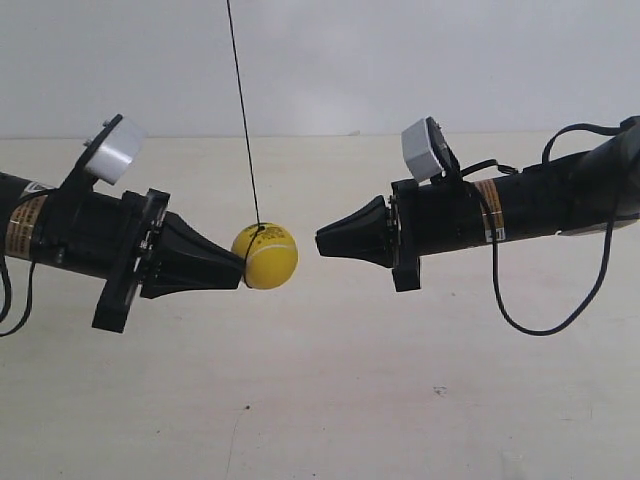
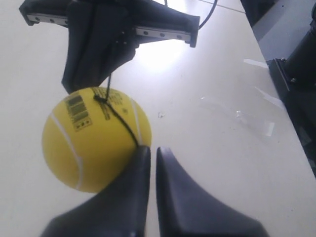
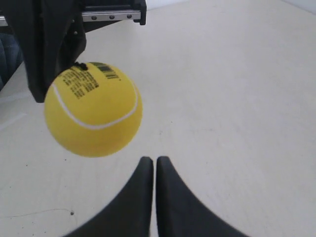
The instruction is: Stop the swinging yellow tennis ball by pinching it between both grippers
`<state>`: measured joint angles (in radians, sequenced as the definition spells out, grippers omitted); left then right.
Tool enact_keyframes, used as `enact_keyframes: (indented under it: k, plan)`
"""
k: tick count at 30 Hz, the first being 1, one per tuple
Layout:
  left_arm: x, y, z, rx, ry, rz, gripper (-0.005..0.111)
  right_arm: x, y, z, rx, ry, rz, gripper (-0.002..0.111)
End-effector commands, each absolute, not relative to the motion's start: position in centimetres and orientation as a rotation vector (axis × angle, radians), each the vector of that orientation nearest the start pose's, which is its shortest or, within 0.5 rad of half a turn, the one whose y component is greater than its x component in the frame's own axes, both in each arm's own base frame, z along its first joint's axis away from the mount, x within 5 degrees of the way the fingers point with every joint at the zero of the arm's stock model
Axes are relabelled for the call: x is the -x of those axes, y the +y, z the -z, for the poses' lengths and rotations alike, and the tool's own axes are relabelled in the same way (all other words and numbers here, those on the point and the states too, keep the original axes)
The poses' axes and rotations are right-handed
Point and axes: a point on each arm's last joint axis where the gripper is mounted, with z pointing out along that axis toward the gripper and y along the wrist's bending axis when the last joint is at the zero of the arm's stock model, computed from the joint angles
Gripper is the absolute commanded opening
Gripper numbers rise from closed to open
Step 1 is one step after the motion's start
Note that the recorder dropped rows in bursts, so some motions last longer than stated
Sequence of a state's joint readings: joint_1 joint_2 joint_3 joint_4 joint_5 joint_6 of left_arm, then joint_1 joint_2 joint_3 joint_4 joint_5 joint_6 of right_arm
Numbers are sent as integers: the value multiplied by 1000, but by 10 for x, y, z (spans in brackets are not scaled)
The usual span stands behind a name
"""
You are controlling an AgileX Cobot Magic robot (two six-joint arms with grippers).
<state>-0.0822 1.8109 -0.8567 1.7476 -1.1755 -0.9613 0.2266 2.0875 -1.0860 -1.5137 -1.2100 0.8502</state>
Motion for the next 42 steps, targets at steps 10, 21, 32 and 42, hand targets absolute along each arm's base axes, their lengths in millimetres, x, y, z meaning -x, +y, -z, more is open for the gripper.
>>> enact_keyframes:
  k: [10, 21, 32, 42]
  plan:
    - [-296, -100, -173, -1256, 1820, 942, 5, -340, 163, -146, 1246, 1533, -1159, 0]
    - [-293, -74, -214, -1110, 1876, 655, 5, -331, 161, -202, 1275, 1431, -1090, 0]
    - [-236, -67, -326, -888, 1586, 412, 5, -294, 146, -308, 1249, 1414, -840, 0]
    - [-138, -45, -413, -616, 1289, 111, 5, -226, 112, -411, 1039, 1342, -432, 0]
